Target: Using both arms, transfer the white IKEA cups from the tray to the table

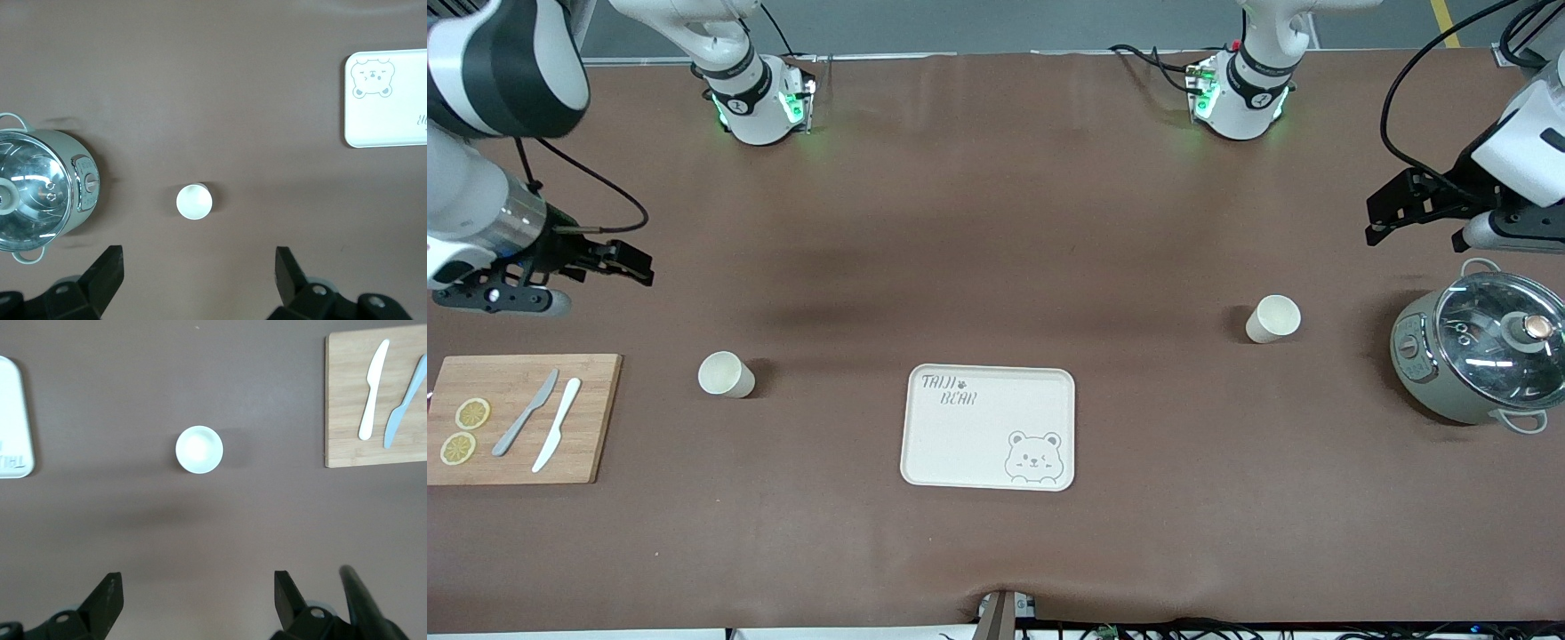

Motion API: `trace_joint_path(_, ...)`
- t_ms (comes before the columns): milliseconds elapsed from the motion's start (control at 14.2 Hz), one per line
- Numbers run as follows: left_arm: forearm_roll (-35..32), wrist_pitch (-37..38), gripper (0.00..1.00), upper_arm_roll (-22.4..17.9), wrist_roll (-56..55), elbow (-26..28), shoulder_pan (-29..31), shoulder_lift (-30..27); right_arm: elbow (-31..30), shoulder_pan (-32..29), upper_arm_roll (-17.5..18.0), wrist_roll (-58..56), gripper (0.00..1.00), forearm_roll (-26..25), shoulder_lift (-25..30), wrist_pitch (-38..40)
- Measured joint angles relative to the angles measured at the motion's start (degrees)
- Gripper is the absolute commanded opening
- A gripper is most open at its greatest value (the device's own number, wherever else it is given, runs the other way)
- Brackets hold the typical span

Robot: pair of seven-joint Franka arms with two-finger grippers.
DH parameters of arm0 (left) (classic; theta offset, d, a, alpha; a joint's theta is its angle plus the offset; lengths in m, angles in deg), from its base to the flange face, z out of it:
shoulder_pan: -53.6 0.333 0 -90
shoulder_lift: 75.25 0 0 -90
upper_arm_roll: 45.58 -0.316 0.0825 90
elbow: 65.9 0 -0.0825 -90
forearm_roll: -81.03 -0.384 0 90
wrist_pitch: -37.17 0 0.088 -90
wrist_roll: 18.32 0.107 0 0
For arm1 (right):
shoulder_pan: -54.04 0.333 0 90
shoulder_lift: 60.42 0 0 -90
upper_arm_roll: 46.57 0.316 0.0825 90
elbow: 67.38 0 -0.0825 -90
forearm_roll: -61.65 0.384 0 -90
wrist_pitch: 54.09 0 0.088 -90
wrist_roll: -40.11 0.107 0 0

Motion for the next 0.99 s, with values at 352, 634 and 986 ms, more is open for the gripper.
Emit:
trace_joint_path(352, 0.0, 0.0, 1.0, 0.1, 0.0, 0.0, -0.1, 0.0, 8.8, 0.2, -0.3, 0.0, 1.0, -1.1, 0.0, 6.8)
trace_joint_path(634, 0.0, 0.0, 1.0, 0.1, 0.0, 0.0, -0.1, 0.0, 9.6, 0.3, -0.2, -0.1, 1.0, -1.1, -0.5, 7.3)
trace_joint_path(986, 0.0, 0.0, 1.0, 0.1, 0.0, 0.0, -0.1, 0.0, 9.6, 2.4, -0.2, -0.1, 1.0, -1.2, -1.0, 7.3)
